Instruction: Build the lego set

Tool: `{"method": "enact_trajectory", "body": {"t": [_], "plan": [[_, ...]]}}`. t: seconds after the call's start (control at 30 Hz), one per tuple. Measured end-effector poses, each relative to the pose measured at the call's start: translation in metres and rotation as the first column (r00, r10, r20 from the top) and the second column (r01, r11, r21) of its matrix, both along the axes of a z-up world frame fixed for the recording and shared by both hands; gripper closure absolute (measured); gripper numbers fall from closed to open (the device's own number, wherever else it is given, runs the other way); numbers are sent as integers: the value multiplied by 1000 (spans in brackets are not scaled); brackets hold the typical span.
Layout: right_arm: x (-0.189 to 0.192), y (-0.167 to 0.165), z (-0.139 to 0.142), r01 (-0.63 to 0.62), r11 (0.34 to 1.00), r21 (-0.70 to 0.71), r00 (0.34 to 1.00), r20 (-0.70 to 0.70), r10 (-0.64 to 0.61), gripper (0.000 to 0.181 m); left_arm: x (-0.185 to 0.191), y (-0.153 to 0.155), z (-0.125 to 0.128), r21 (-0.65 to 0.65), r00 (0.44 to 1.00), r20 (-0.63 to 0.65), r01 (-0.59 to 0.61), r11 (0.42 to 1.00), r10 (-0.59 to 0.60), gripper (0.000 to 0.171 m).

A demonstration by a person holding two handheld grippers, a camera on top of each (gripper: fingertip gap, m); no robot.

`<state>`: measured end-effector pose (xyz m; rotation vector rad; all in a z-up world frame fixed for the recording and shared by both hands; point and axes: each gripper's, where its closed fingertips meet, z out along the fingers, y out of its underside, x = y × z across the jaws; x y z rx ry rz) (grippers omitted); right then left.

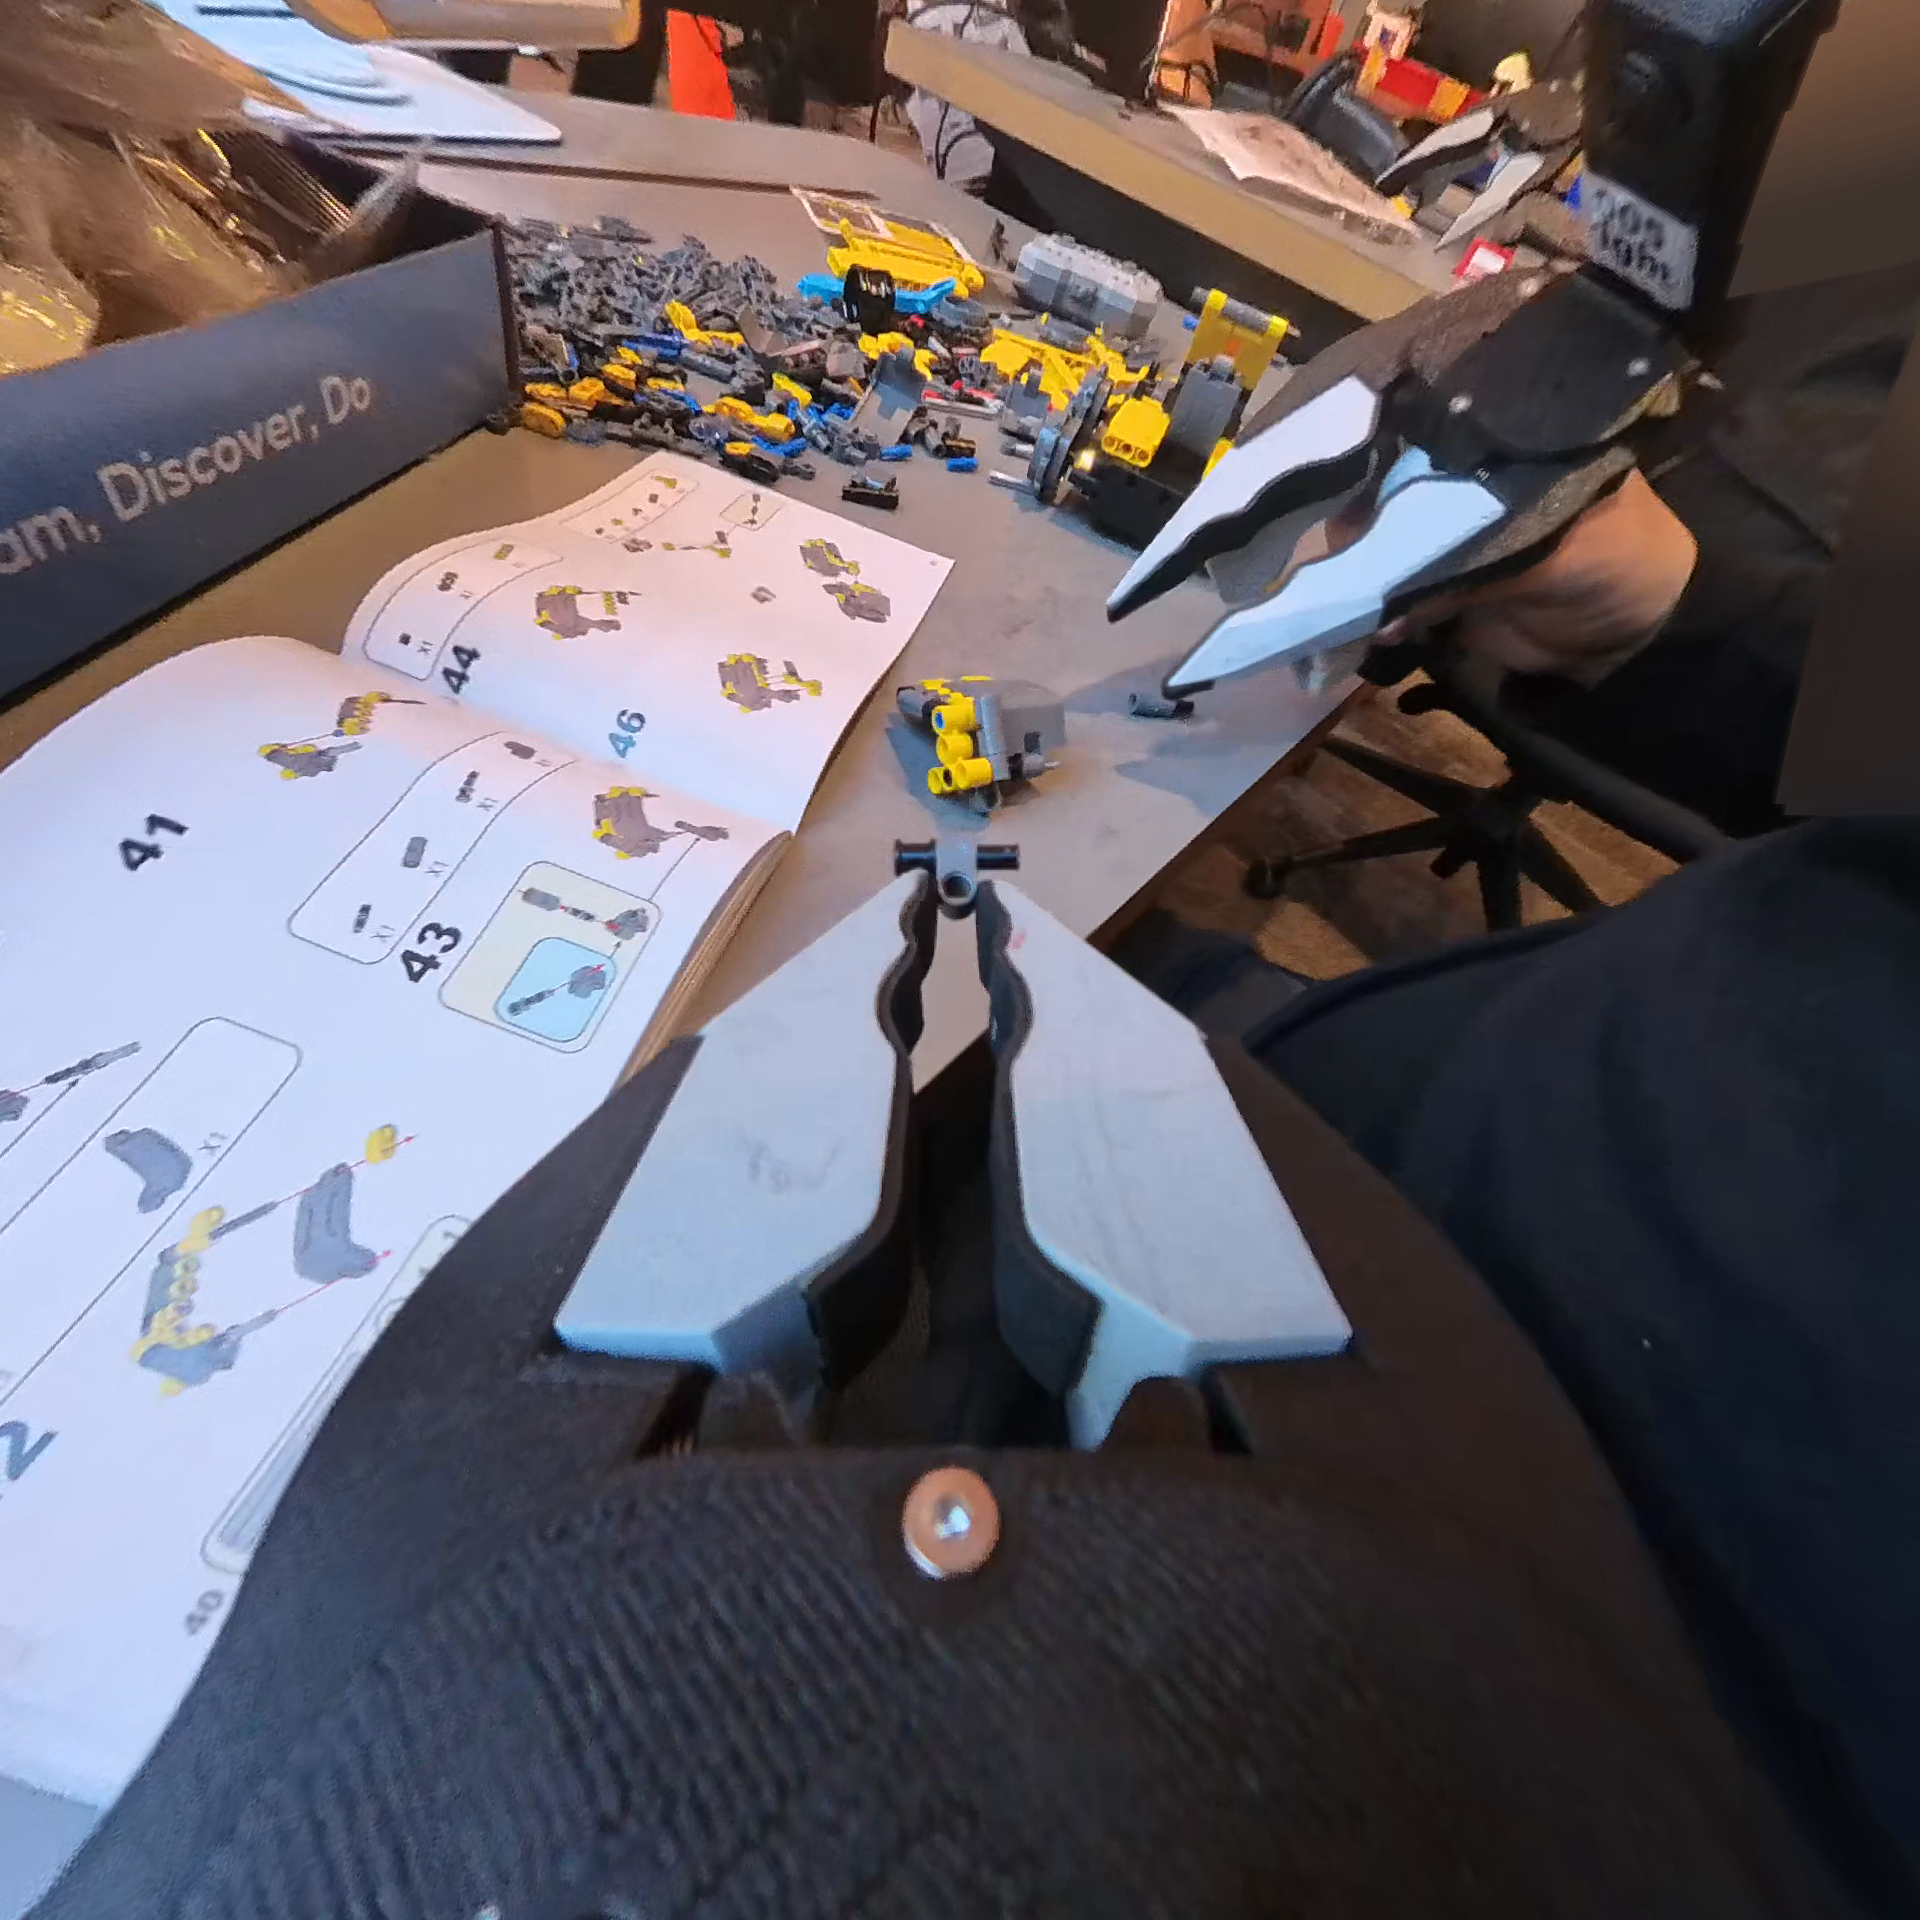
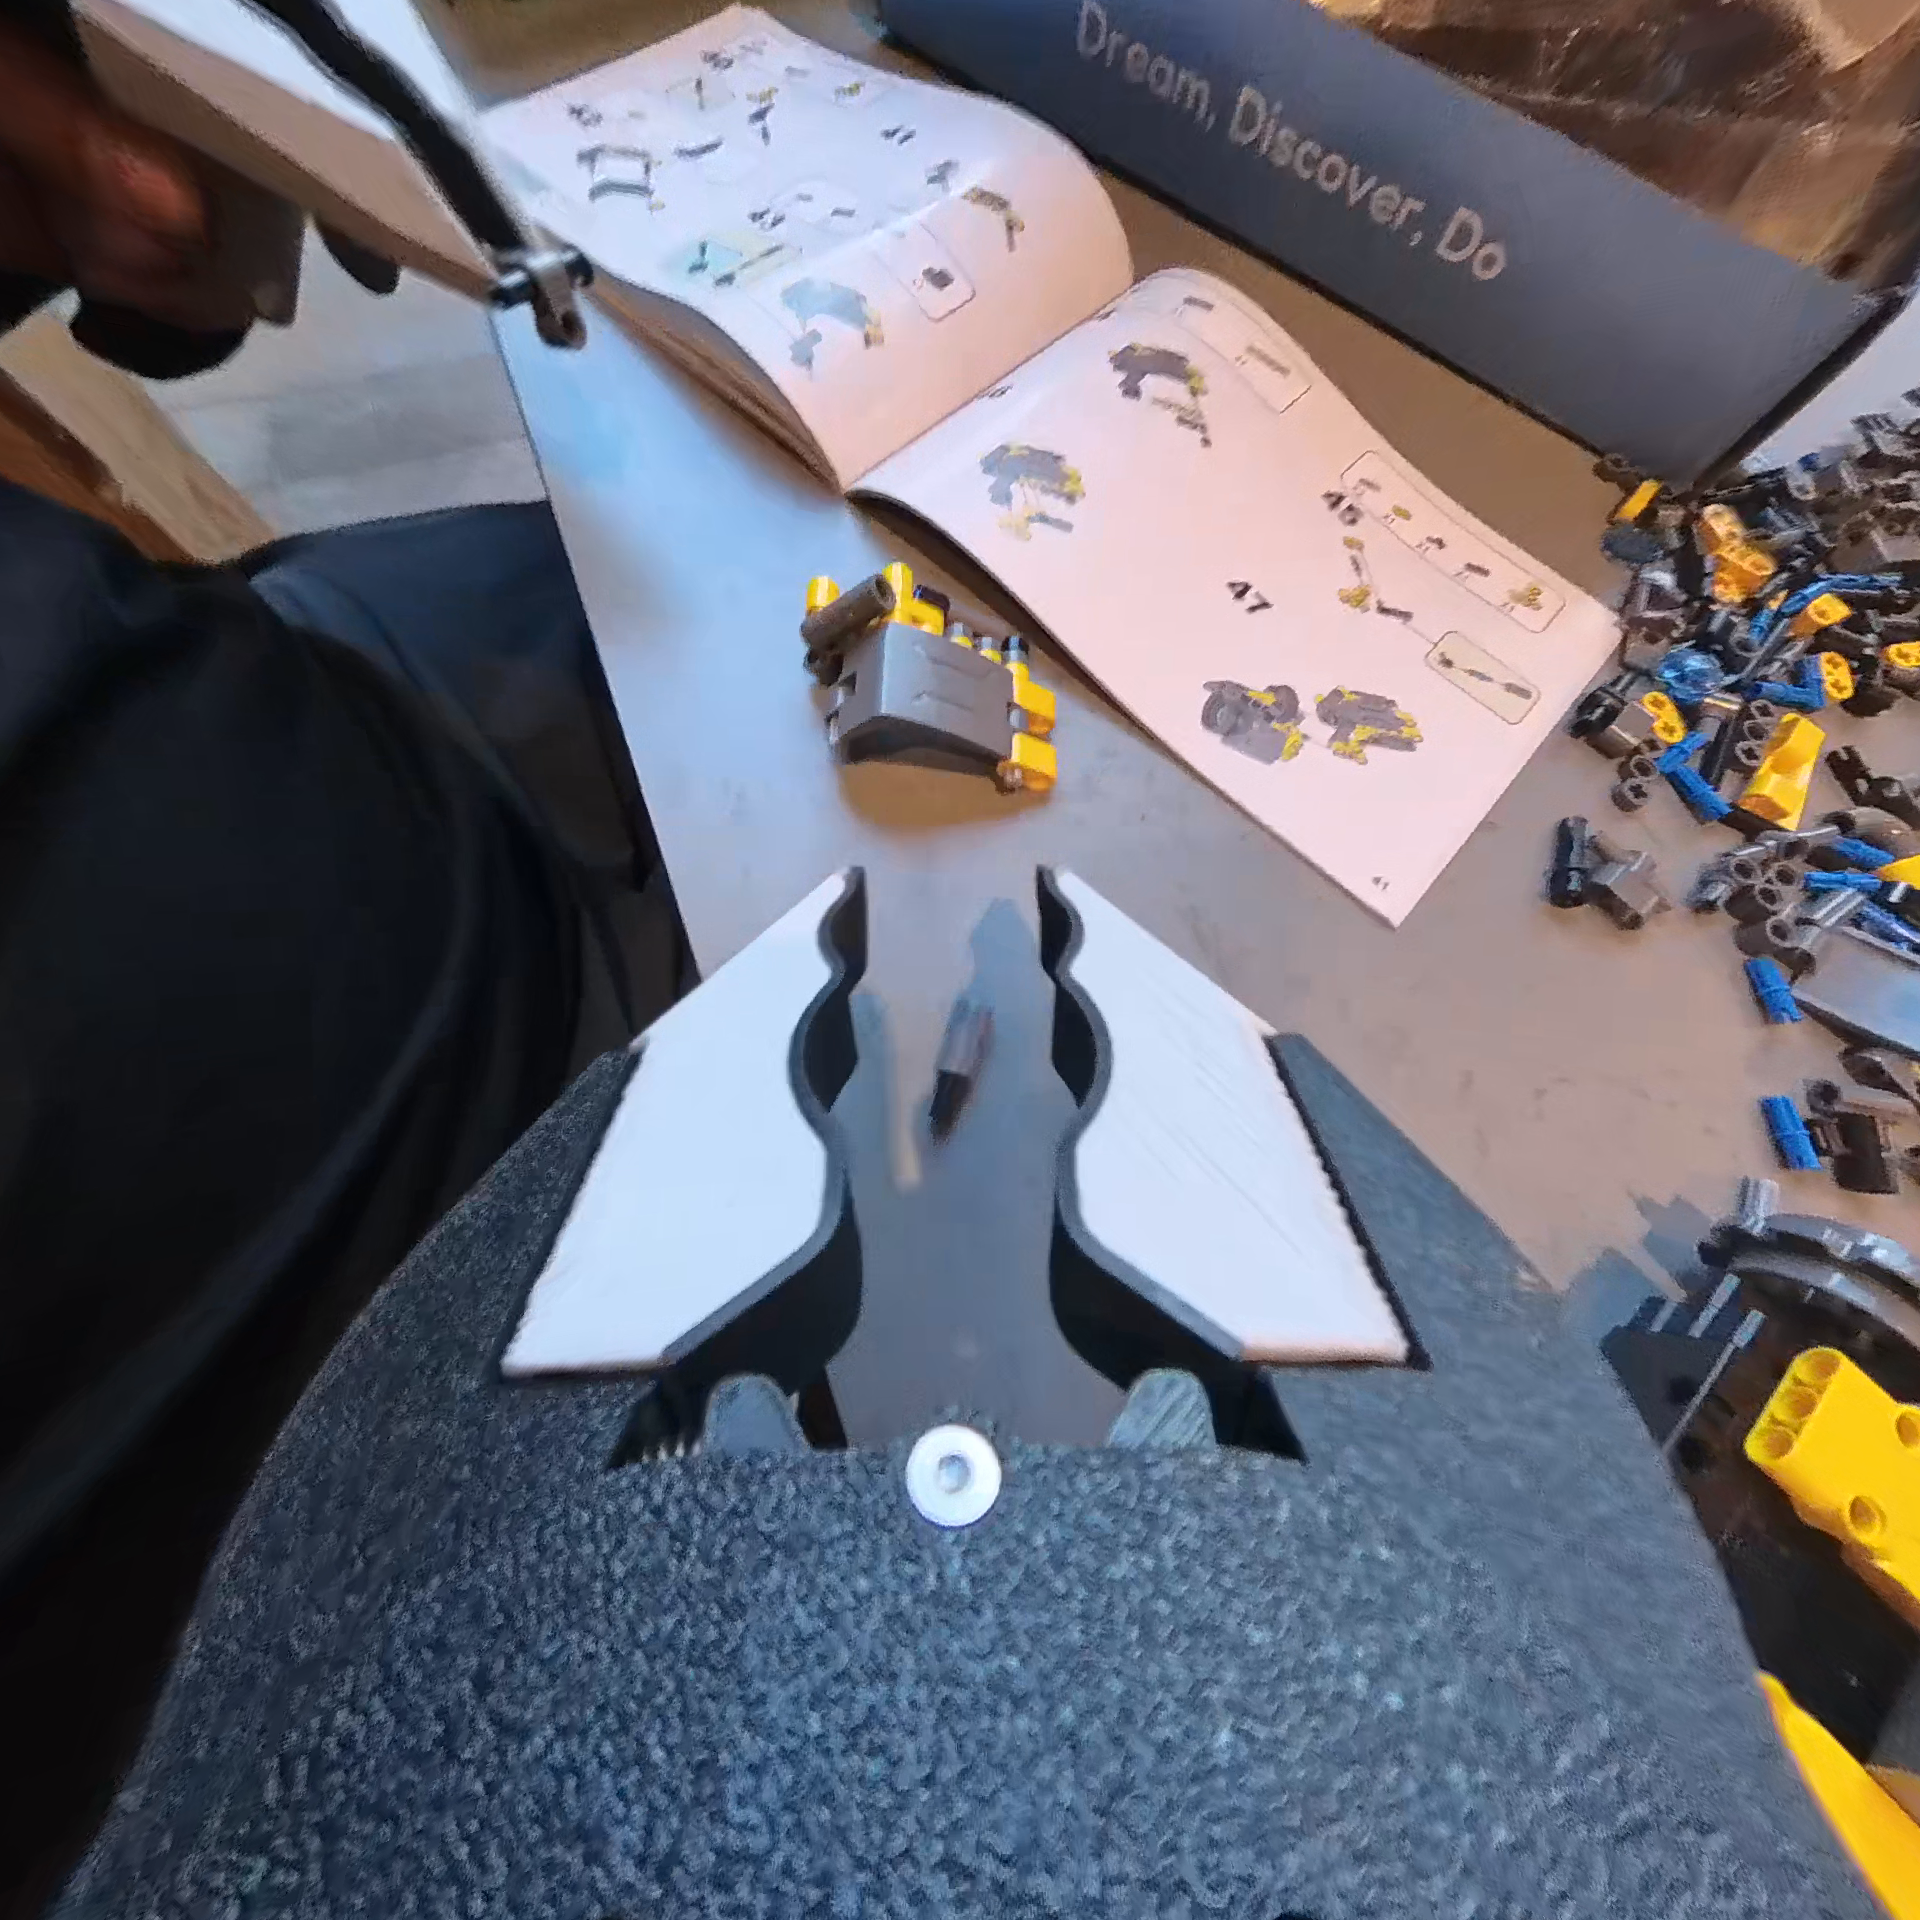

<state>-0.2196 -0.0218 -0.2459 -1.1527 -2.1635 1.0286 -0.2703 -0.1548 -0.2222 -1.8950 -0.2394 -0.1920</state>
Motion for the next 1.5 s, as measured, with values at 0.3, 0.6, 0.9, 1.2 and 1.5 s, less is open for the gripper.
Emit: {"method": "enact_trajectory", "body": {"t": [0.3, 0.6, 0.9, 1.2, 1.5], "plan": [[21, 11, -7, -41, 999, -3, 997, 64, 41, 143, 13, 22, -4, -48, 1000, 7, 20, 999, -19, 166], [27, 16, -12, -43, 999, 29, 995, 93, 40, 151, 20, 38, -2, -58, 998, 15, 60, 997, -59, 166], [27, 18, -23, -26, 999, 38, 988, 154, 20, 155, 22, 38, -4, -52, 997, 25, 75, 996, -74, 165], [21, 15, -29, -25, 999, 35, 980, 199, 18, 156, 16, 26, -6, -28, 998, 43, 46, 999, -45, 166], [18, 12, -29, -24, 1000, 1, 973, 231, 23, 174, 12, 21, -11, -21, 997, 60, 45, 999, -44, 166]]}}
